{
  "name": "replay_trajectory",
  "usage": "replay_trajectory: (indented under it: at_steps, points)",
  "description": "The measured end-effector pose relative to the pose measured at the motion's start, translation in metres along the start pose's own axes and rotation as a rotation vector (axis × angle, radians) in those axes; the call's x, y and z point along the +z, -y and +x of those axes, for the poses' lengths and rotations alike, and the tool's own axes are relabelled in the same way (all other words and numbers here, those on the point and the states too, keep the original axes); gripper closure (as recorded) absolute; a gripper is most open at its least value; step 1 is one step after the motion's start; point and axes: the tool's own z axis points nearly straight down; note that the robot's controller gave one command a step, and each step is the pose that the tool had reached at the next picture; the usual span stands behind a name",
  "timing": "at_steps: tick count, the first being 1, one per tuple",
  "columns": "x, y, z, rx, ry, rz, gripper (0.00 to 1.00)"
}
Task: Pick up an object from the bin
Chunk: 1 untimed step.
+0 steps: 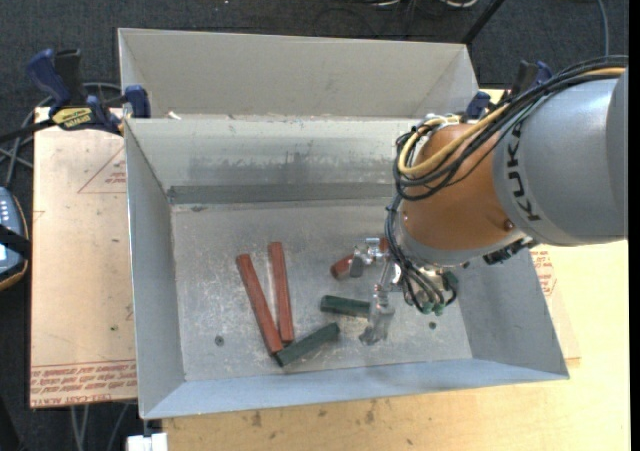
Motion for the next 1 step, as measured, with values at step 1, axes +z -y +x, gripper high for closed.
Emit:
replay_trajectory:
  at_steps: [1]
  points:
    - [0.0398,-0.0063,0.0044,0.173,-0.001,0.000,0.00]
